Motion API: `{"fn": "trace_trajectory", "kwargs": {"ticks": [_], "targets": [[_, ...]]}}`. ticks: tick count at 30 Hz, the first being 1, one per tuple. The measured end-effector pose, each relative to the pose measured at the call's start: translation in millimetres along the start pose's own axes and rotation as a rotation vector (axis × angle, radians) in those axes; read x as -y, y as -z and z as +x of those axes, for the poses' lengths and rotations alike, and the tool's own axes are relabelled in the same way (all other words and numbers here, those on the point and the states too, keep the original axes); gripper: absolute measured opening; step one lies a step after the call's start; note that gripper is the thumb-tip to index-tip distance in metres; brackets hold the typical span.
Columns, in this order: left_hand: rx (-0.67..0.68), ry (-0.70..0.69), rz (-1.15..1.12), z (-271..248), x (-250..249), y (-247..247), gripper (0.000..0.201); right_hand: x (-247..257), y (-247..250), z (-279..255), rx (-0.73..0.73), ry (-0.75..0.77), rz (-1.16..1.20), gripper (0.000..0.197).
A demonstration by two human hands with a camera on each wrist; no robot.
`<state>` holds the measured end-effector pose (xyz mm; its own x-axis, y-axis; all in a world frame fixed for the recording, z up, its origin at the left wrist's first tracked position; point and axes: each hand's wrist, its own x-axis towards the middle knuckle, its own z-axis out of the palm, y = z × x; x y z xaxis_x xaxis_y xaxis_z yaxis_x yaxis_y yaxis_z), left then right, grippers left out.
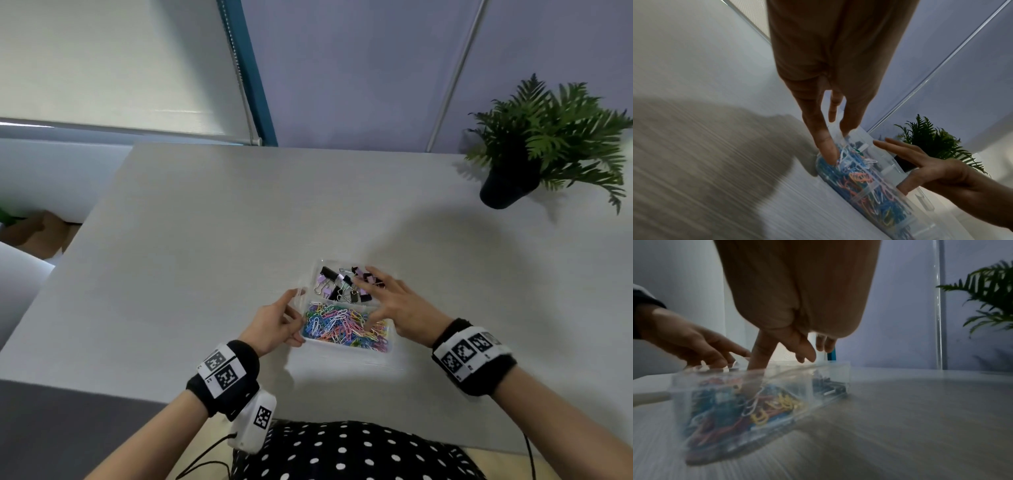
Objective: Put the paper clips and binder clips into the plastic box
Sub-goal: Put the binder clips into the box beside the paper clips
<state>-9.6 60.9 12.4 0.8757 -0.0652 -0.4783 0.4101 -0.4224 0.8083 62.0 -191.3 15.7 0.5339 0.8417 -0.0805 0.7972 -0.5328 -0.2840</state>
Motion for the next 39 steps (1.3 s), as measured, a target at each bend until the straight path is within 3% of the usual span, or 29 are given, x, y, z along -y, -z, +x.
{"fn": "trace_trajectory", "kwargs": {"ticks": [5,12,18,23,26,28,31,39], "targets": [[0.003,0.011,-0.020,0,-1,0,0.049,27,14,24,0.208,-0.007,0.149,0.044],[-0.002,0.021,-0.067,0,0,-1,0.050,20,12,29,0.247,-0.019,0.133,0.063],[0.005,0.026,-0.093,2,2,-1,0.050,9,2,10,0.202,-0.051,0.117,0.060],[0.000,0.022,-0.094,2,3,-2,0.050,15,-1,-3,0.169,-0.106,0.138,0.032],[0.001,0.027,-0.103,2,4,-1,0.050,20,-4,2,-0.009,-0.111,0.179,0.042],[0.005,0.031,-0.107,2,4,-1,0.051,26,-3,11,-0.060,-0.124,0.181,0.035],[0.007,0.028,-0.097,2,3,-1,0.049,43,-6,25,-0.045,-0.056,0.159,0.058],[-0.004,0.028,-0.129,1,3,-2,0.049,29,-19,4,0.036,-0.070,0.064,0.033]]}}
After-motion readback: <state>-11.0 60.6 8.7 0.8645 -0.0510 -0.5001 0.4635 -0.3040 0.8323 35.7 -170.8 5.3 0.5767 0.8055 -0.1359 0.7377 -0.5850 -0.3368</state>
